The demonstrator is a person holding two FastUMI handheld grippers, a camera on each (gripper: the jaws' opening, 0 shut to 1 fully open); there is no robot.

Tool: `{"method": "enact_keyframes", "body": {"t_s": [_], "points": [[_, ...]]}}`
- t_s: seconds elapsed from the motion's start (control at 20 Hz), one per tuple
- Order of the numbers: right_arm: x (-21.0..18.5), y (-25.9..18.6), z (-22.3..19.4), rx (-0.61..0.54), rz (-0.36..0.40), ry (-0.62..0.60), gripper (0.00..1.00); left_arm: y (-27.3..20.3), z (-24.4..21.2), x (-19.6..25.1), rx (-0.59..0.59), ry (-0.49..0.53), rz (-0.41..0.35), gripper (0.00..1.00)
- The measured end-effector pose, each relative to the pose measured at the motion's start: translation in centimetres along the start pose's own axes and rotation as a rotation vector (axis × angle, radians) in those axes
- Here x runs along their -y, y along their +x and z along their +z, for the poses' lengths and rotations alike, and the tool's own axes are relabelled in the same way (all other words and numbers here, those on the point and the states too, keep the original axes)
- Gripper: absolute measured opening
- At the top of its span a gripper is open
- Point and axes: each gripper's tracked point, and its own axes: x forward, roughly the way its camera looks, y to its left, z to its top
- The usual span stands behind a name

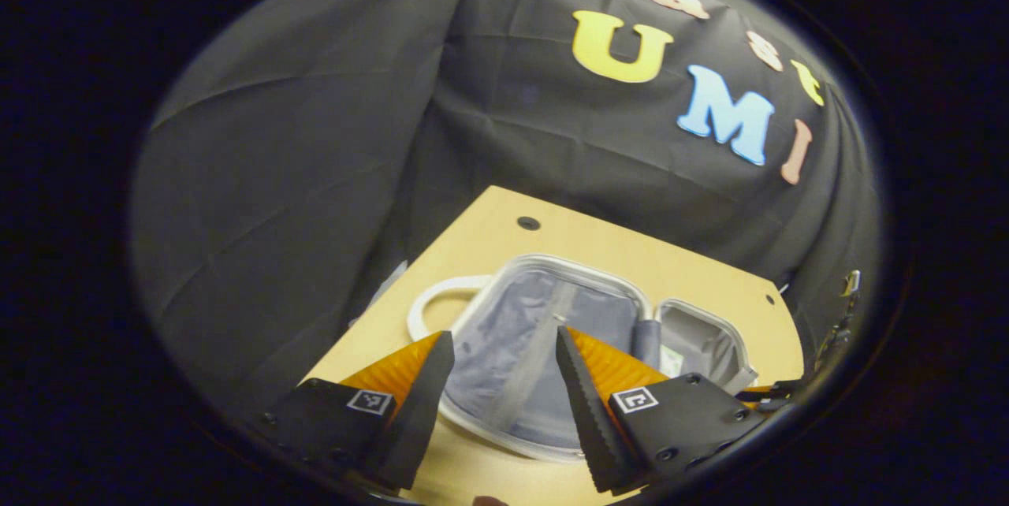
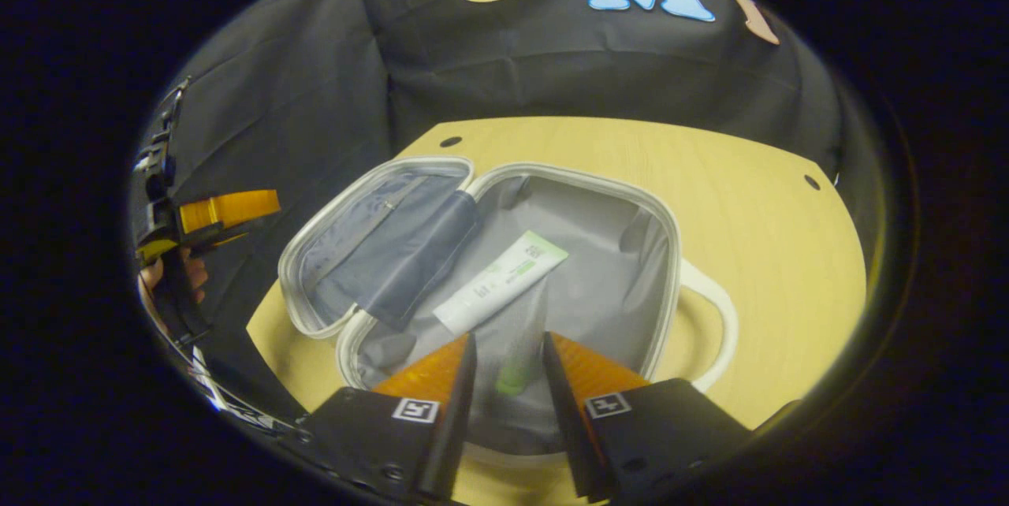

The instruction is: First open the suitcase, pack the skin care products into it, and then close the suitcase.

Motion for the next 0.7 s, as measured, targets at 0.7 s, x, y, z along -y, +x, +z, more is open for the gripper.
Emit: {"method": "enact_keyframes", "body": {"t_s": [0.7], "points": [[5.2, -7.3, 5.6, 0.241, -0.216, -0.049, 0.94, 12.1, -0.1, -8.1, -0.194, -0.136, -0.02, 0.88]]}}
